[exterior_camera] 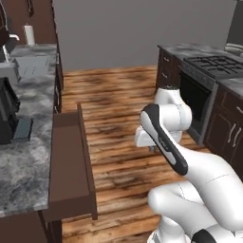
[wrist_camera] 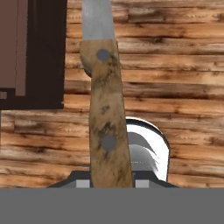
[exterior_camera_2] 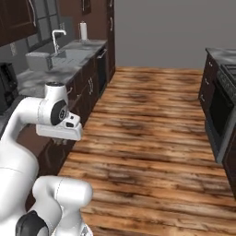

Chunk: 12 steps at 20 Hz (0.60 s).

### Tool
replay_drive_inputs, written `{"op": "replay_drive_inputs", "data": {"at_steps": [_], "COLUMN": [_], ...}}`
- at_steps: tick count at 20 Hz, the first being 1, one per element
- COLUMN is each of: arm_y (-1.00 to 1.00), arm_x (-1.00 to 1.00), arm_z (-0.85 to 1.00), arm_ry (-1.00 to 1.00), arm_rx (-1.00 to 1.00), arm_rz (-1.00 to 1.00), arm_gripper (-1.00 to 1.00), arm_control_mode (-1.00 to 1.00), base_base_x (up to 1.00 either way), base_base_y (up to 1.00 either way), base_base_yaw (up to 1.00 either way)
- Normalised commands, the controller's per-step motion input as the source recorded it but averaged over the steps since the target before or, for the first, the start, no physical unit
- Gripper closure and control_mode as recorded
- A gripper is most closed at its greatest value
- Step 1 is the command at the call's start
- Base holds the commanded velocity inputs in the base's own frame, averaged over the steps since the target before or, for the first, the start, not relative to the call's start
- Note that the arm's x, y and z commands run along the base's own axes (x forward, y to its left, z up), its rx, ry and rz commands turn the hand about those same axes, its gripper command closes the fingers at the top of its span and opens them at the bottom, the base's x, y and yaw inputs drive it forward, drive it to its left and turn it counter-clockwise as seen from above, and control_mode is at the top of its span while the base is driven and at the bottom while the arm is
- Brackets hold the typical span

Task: Pick up the metallic utensils from the counter and place them in the open drawer. Make sure not to pick up any wooden utensils.

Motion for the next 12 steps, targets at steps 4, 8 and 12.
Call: {"op": "replay_drive_inputs", "data": {"at_steps": [4,8,12], "arm_y": [0.00,0.00,0.00], "arm_x": [0.00,0.00,0.00], "arm_z": [0.00,0.00,0.00], "arm_ry": [0.00,0.00,0.00], "arm_rx": [0.00,0.00,0.00], "arm_rz": [0.00,0.00,0.00], "arm_gripper": [1.00,1.00,1.00], "arm_control_mode": [1.00,1.00,1.00], "base_base_x": [-0.06,0.00,-0.17], "base_base_y": [0.79,0.63,0.17], "base_base_yaw": [-0.12,-0.09,-0.02]}}
